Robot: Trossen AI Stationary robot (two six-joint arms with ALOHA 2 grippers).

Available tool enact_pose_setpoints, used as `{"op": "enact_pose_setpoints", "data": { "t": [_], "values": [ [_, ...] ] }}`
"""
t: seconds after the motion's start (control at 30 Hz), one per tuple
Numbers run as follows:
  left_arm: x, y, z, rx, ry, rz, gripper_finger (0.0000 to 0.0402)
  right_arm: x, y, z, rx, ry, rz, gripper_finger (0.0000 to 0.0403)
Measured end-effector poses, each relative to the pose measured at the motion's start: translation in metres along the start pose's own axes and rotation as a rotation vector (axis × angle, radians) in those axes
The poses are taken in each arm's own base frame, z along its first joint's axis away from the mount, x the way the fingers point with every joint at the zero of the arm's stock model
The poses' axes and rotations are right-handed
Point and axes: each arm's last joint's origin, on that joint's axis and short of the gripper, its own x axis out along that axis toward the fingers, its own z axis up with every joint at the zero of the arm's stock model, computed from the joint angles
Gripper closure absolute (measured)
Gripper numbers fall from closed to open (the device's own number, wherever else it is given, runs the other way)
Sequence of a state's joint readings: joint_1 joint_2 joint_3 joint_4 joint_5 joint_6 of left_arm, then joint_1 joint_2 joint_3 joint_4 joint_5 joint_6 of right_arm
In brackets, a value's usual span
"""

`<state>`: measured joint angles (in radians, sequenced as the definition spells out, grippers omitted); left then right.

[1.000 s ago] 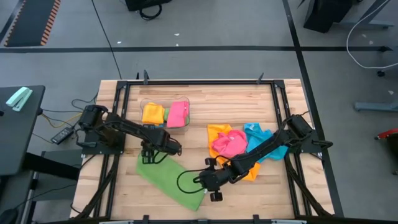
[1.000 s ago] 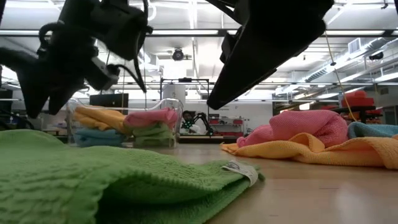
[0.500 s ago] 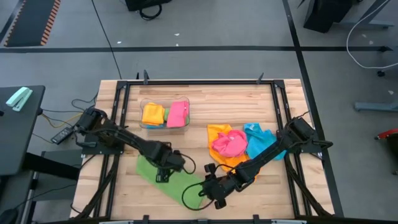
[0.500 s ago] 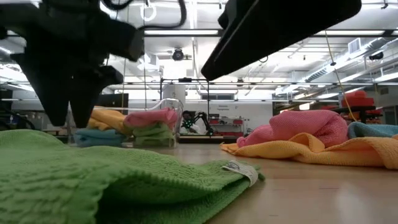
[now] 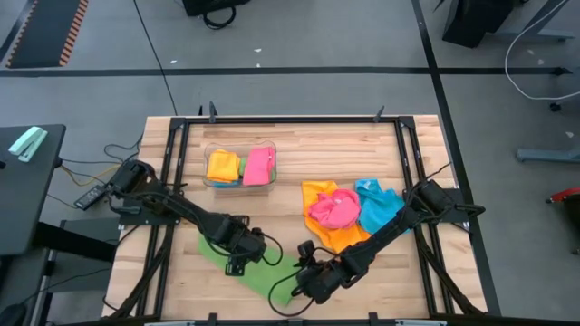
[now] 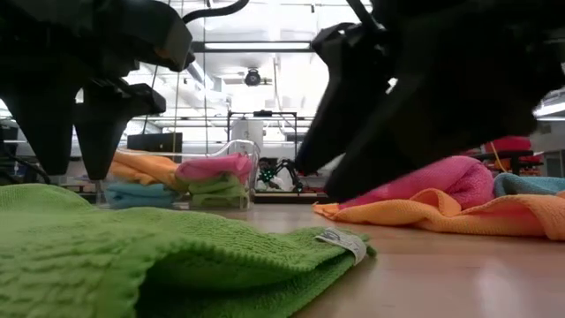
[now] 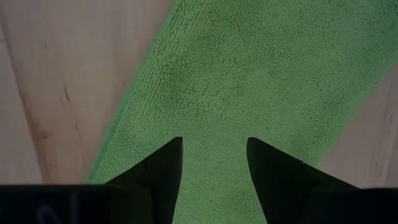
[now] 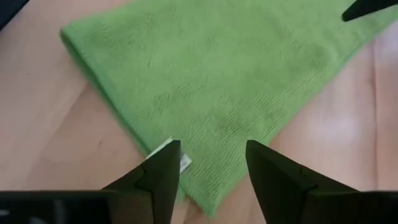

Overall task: Fold microfiber towels
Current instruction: Fold the green microfiber towel

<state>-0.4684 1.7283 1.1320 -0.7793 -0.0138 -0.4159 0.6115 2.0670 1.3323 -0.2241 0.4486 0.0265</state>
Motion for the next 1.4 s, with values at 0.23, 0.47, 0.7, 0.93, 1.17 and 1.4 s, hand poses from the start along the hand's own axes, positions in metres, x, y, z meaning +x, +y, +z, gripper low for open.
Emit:
{"op": "enact_pose_setpoints", "data": {
  "t": [0.23, 0.47, 0.7, 0.93, 1.17, 1.4],
  "values": [
    [0.0, 0.0, 0.0, 0.001, 0.001, 0.0, 0.0223, -0.004, 0.006, -0.004, -0.028, 0.029, -0.034, 0.0205],
    [0.0, 0.0, 0.0, 0.007, -0.001, 0.0, 0.0224, -0.002, 0.007, 0.003, -0.03, 0.032, -0.042, 0.0205],
    [0.0, 0.0, 0.0, 0.004, -0.004, -0.002, 0.0229, 0.015, 0.021, 0.01, -0.161, 0.176, -0.06, 0.0205],
    [0.0, 0.0, 0.0, -0.011, -0.003, -0.002, 0.023, 0.009, 0.021, 0.015, -0.193, 0.187, -0.058, 0.0205],
    [0.0, 0.0, 0.001, -0.019, -0.008, -0.004, 0.0226, 0.003, 0.029, 0.015, -0.342, 0.195, -0.035, 0.0205],
    [0.0, -0.001, 0.003, -0.027, -0.028, -0.013, 0.0229, 0.012, 0.023, 0.005, -0.368, 0.207, -0.038, 0.0205]
  ]
}}
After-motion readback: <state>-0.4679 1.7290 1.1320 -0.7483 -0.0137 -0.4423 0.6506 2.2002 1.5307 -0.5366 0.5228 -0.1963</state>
